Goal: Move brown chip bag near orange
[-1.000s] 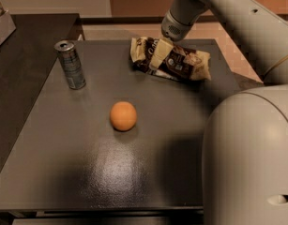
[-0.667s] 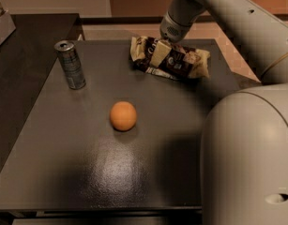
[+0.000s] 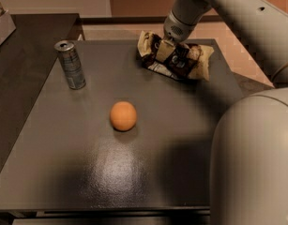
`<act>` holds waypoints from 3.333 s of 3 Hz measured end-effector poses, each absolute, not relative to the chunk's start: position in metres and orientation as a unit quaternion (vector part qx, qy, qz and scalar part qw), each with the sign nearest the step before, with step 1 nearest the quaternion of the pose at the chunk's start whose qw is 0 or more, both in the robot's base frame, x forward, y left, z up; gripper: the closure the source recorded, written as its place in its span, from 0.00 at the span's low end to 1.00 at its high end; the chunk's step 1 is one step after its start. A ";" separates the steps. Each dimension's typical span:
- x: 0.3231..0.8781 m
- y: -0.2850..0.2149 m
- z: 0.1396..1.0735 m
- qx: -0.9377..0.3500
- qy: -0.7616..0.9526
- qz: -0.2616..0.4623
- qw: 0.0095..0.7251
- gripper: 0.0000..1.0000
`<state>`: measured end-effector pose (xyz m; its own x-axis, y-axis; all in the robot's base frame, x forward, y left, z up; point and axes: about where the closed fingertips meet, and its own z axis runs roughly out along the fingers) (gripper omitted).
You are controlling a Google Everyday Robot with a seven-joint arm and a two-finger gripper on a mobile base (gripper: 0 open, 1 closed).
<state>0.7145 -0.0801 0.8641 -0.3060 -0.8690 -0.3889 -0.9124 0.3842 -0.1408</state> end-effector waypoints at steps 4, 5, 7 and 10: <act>0.636 -0.060 0.892 -0.570 0.799 0.095 0.169 1.00; 0.618 -0.038 0.895 -0.586 0.787 0.106 0.164 1.00; 0.593 -0.003 0.887 -0.606 0.772 0.118 0.153 1.00; 0.575 0.001 0.880 -0.601 0.777 0.118 0.145 0.36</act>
Offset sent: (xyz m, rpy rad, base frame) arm -0.0654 -0.0138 0.0269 -0.0070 0.0924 -0.0139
